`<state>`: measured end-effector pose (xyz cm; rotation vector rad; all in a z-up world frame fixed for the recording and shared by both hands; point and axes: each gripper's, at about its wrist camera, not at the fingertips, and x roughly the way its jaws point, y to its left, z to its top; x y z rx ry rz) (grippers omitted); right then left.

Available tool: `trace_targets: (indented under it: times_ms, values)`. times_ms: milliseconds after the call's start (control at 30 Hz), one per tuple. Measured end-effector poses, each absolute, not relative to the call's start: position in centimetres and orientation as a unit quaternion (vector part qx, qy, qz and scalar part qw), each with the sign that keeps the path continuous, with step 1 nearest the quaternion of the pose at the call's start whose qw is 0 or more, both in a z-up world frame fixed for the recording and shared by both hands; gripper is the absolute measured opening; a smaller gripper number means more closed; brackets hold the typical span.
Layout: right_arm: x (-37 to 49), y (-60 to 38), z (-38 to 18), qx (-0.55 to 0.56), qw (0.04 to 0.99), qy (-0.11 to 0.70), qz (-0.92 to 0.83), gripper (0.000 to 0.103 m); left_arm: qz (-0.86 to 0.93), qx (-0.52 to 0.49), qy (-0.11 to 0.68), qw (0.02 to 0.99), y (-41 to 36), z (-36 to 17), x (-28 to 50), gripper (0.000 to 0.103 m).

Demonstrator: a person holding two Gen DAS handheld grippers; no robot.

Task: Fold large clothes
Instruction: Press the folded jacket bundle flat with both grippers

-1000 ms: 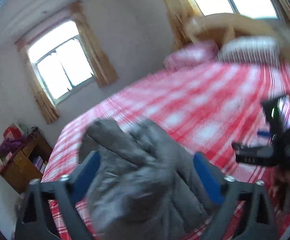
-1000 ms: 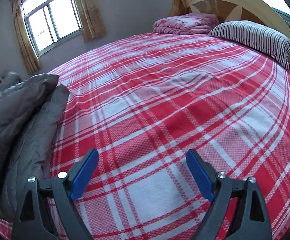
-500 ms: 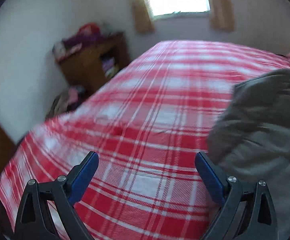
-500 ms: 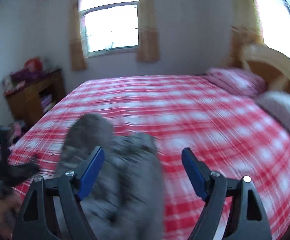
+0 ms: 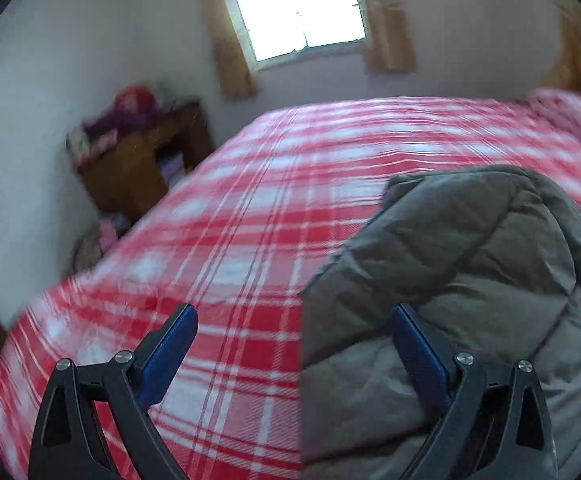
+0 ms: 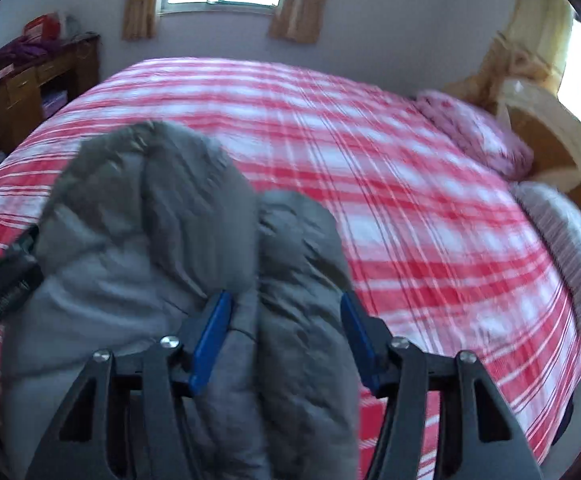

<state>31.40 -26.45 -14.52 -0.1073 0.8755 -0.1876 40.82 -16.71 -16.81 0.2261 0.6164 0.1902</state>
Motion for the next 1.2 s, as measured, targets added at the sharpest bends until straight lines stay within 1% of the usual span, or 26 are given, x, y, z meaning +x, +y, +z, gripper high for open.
trace_targets:
  times_ms: [100,167,300,400,500,567,600,633,667,733,833,900,1067,1200]
  values:
    - [31.1,-28.3,-16.8,-0.033,0.893,0.440,-0.090,0.059,0.083,0.159,0.284,0.942,-19.5,-17.2,40.2,0.097]
    - [30.8,-29.7,-16.9,-0.017,0.890,0.447,-0.089,0.060,0.083,0.165,0.279,0.942,-20.1,-17.1,40.1,0.097]
    - [30.2,-31.2,-12.5,-0.006,0.899,0.425,-0.109,0.060,0.086,0.165,0.283,0.941,-20.7,-17.1,40.1,0.097]
    - [30.2,-30.2,-9.1,-0.019,0.908,0.405,-0.107,0.060,0.074,0.171,0.281,0.941,-22.1,-17.1,40.0,0.097]
    - [31.4,-28.0,-7.7,-0.032,0.912,0.398,-0.091,0.060,0.049,0.149,0.295,0.943,-22.2,-17.0,40.3,0.097]
    - [33.1,-26.7,-9.2,-0.020,0.909,0.408,-0.077,0.059,0.048,0.124,0.302,0.944,-21.1,-16.4,40.5,0.097]
    - [33.8,-26.4,-10.2,-0.019,0.908,0.412,-0.078,0.057,0.054,0.103,0.300,0.947,-20.0,-15.9,40.4,0.097]
    - [34.2,-26.2,-11.7,-0.017,0.911,0.406,-0.073,0.051,0.058,0.092,0.298,0.948,-19.3,-15.7,40.3,0.097]
    - [34.3,-26.1,-13.0,-0.025,0.908,0.411,-0.079,0.051,0.067,0.076,0.294,0.951,-18.1,-15.4,40.3,0.097]
    - [34.0,-26.5,-15.4,-0.033,0.906,0.413,-0.092,0.050,0.068,0.067,0.300,0.949,-17.3,-15.9,40.7,0.097]
    - [33.2,-27.7,-17.0,-0.026,0.910,0.401,-0.100,0.050,0.048,0.063,0.337,0.938,-17.7,-18.0,41.9,0.097]
    - [32.9,-29.4,-17.5,0.017,0.913,0.397,-0.093,0.051,0.045,0.073,0.331,0.940,-19.0,-19.0,41.7,0.097]
    - [32.7,-31.5,-19.4,0.063,0.912,0.396,-0.089,0.054,0.051,0.124,0.302,0.944,-21.3,-20.0,41.3,0.098]
    - [32.8,-32.1,-20.2,0.078,0.912,0.393,-0.082,0.056,0.053,0.111,0.296,0.947,-21.3,-21.1,41.1,0.098]
